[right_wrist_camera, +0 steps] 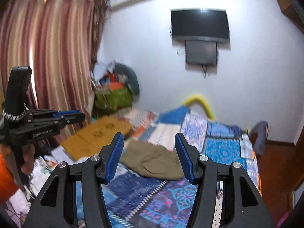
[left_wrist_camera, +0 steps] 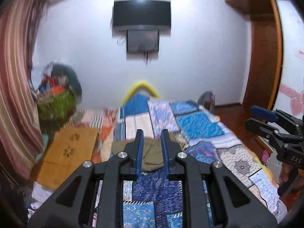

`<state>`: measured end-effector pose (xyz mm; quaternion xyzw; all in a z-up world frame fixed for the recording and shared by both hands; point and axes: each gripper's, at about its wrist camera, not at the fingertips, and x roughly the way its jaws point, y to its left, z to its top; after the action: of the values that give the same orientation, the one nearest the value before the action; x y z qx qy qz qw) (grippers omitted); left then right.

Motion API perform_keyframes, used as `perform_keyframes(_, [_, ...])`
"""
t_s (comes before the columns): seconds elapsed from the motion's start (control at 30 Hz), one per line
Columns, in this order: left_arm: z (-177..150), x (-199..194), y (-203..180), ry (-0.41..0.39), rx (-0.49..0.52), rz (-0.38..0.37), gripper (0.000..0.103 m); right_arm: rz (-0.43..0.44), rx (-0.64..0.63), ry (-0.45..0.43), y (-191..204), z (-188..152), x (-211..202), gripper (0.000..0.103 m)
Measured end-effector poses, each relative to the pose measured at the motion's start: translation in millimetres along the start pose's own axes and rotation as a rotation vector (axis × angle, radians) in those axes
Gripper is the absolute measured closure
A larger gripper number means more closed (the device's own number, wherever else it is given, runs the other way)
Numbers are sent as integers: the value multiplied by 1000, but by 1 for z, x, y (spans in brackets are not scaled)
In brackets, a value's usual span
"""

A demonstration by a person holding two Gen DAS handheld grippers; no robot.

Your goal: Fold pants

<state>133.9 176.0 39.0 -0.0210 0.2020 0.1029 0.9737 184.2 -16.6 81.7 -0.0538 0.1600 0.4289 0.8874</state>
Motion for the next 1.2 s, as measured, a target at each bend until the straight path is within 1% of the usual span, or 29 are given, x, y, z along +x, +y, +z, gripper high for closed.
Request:
perform_keyframes(0.1, [-2, -42, -10, -84, 3, 1, 75, 17, -9, -70, 16, 4, -31, 51])
perform_keyframes(0.2, [-8, -77, -18, -150, 7, -18, 73, 33, 11, -130, 24, 3, -53, 51])
perform_keyframes(0.3, [-17, -100, -24, -197, 11, -19, 72, 29, 24, -179, 33, -1, -68, 51])
perform_keyframes(0.37, [-22, -112, -27, -221, 11, -18, 69, 24, 27, -201, 38, -7, -77, 51])
perform_keyframes(0.43, [-27, -118, -28, -239, 8, -13, 57, 25, 26, -213, 40, -9, -80, 51])
perform_keyframes(0.47, [-30, -121, -29, -247, 10, -4, 53, 24, 24, -216, 43, -10, -81, 51])
perform_keyframes(0.5, [-32, -124, -29, -258, 15, 3, 48, 22, 23, -217, 44, -10, -82, 48])
perform_keyframes(0.53, [-33, -127, -30, -261, 19, 4, 43, 15, 21, -218, 46, -10, -81, 43])
perform_keyframes(0.57, [-35, -129, -31, -264, 20, 4, 40, 6, 20, -223, 47, -11, -79, 33])
perform_keyframes(0.6, [-35, -130, -30, -266, 19, 5, 33, -1, 19, -228, 49, -12, -82, 24])
perform_keyframes(0.63, [-36, -132, -30, -268, 16, 6, 26, -10, 20, -231, 50, -13, -82, 22])
perform_keyframes(0.67, [-38, -134, -30, -272, 12, 9, 22, -21, 27, -233, 51, -13, -82, 21])
perform_keyframes(0.7, [-39, -135, -30, -278, 8, 13, 16, -25, 33, -232, 51, -14, -82, 19])
perform_keyframes(0.73, [-40, -137, -31, -282, 10, 14, 12, -26, 37, -232, 51, -14, -84, 18])
perform_keyframes(0.77, [-41, -139, -32, -287, 12, 19, 10, -30, 43, -233, 52, -14, -84, 16])
perform_keyframes(0.83, [-44, -140, -30, -302, 6, 35, 1, -47, 36, -234, 54, -16, -86, 11])
perform_keyframes(0.9, [-46, -138, -29, -302, -2, 36, 0, -66, 24, -237, 55, -17, -86, 3])
perform_keyframes(0.93, [-47, -137, -28, -296, -3, 35, 0, -68, 24, -238, 56, -19, -90, 1])
perform_keyframes(1.2, [-52, -128, -27, -273, -16, 40, 0, -90, 17, -212, 57, -24, -89, 0])
